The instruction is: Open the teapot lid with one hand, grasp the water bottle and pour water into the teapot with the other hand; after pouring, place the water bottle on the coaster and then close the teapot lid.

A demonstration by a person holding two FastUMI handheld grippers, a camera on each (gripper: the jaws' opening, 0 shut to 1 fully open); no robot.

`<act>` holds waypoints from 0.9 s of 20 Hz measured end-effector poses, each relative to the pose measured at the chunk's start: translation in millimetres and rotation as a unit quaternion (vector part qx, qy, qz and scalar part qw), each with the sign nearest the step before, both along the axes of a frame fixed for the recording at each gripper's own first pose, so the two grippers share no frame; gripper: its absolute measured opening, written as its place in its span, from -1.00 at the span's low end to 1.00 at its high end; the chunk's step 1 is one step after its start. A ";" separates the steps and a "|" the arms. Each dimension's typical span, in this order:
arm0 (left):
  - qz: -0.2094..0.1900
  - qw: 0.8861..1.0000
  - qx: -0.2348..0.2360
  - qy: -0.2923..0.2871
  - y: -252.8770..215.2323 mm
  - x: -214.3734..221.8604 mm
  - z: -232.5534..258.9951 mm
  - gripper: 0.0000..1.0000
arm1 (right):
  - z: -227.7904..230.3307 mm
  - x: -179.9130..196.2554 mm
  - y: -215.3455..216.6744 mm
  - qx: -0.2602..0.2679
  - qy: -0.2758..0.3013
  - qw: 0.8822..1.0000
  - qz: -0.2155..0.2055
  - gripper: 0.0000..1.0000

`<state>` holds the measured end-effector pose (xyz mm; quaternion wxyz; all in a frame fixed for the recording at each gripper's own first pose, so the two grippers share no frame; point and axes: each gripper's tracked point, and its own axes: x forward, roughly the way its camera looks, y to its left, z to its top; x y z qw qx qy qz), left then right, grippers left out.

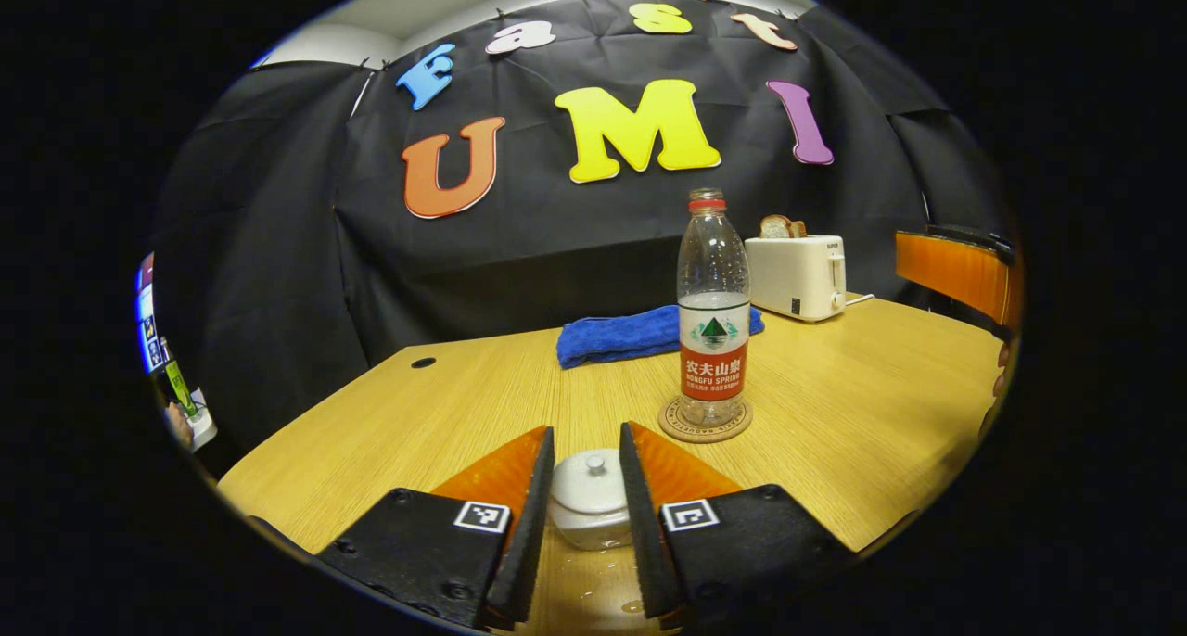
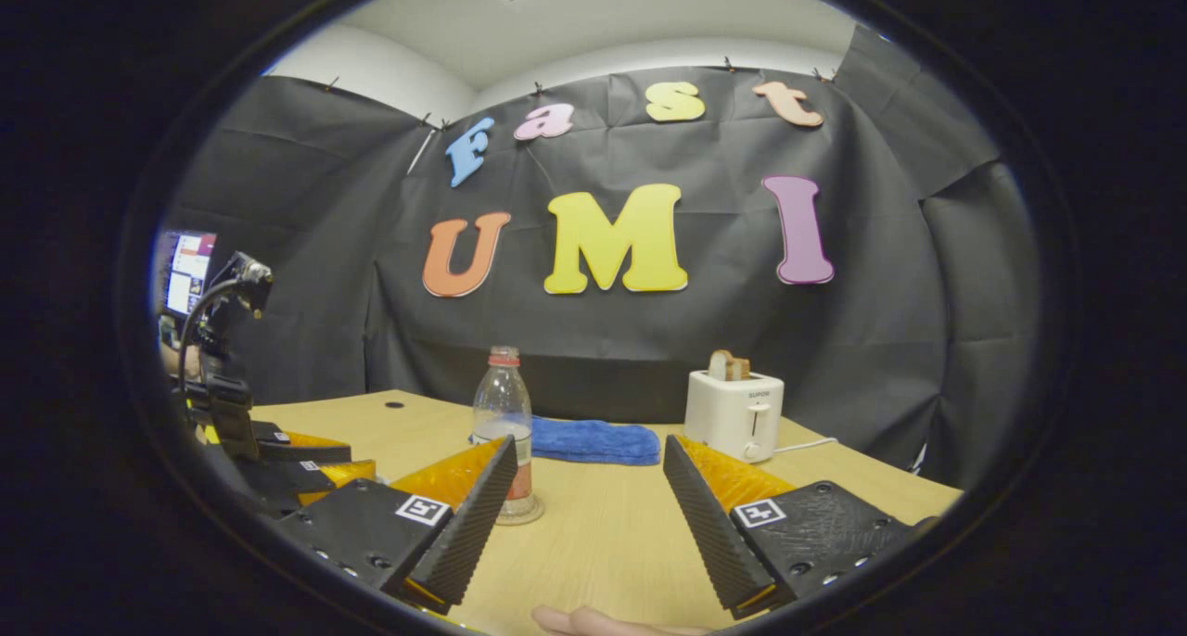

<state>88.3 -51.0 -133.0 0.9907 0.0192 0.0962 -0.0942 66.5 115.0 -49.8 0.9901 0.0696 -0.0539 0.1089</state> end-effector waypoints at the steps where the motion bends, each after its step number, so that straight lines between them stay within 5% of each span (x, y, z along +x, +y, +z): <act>1: -0.007 1.000 -0.016 0.002 -3.2 -4.0 6.2 0.12 | 0.8 0.0 -1.2 -0.001 0.001 1.000 -0.002 0.94; 4: -0.002 0.999 -0.019 -0.028 2.6 -10.6 35.3 0.45 | 5.9 -5.2 -1.6 0.001 0.004 1.000 -0.004 0.96; 7: 0.004 0.999 -0.025 -0.042 8.6 -26.8 64.6 0.99 | 13.8 -11.4 -11.8 0.004 0.014 1.000 -0.022 0.94; 18: 0.045 0.996 -0.051 -0.059 52.8 -86.9 131.6 0.98 | 58.7 -73.9 -51.1 -0.014 0.055 0.996 -0.065 0.94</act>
